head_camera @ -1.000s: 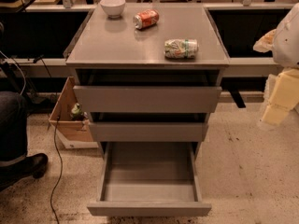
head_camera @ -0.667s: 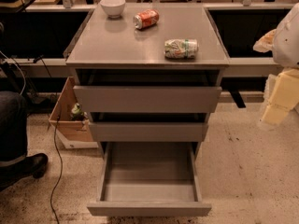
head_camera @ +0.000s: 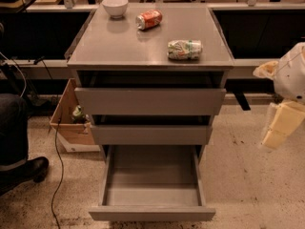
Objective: Close bottom drawer
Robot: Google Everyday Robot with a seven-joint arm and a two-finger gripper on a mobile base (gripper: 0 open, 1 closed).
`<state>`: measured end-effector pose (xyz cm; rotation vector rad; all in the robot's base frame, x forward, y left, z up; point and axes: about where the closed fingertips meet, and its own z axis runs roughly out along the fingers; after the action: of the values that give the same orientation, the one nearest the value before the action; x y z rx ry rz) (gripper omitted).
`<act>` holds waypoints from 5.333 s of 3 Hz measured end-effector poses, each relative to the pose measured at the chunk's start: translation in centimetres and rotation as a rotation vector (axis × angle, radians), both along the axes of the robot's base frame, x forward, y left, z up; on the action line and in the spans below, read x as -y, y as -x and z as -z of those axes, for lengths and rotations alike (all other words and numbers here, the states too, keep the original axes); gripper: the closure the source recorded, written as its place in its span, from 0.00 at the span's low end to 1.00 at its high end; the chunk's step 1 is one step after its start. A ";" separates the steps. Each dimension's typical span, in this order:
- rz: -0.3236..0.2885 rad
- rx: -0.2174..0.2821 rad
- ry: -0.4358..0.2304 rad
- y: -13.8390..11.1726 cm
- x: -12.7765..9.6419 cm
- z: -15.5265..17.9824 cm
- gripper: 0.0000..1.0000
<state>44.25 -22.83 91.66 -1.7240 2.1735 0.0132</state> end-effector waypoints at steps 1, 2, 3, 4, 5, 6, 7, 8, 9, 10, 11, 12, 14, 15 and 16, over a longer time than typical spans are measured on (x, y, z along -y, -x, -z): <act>0.012 -0.064 -0.062 -0.4 1.2 7.1 0.00; 0.012 -0.064 -0.062 -0.4 1.2 7.1 0.00; 0.007 -0.056 -0.079 0.2 1.0 8.2 0.00; -0.002 -0.057 -0.133 1.2 0.6 12.5 0.00; 0.002 -0.047 -0.208 1.7 0.3 19.6 0.00; 0.006 -0.033 -0.284 1.2 0.1 26.9 0.00; 0.011 -0.032 -0.372 0.0 0.0 34.0 0.00; 0.012 -0.067 -0.410 0.4 -0.5 37.3 0.00; 0.012 -0.067 -0.410 0.4 -0.6 37.3 0.00; 0.032 -0.070 -0.425 -0.3 -1.2 41.2 0.00; 0.050 -0.037 -0.462 -2.2 -3.0 47.2 0.00; 0.064 -0.003 -0.508 -4.9 -5.4 53.8 0.00; 0.088 -0.028 -0.555 -7.3 -8.5 65.2 0.00; 0.094 -0.041 -0.571 -7.5 -9.5 68.7 0.00; 0.092 -0.050 -0.590 -7.8 -10.7 71.4 0.00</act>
Offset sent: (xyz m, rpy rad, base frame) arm 0.0100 -0.0180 -0.1006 0.0590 0.1057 -0.0667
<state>52.07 -12.14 20.24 -1.2938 2.0021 0.6139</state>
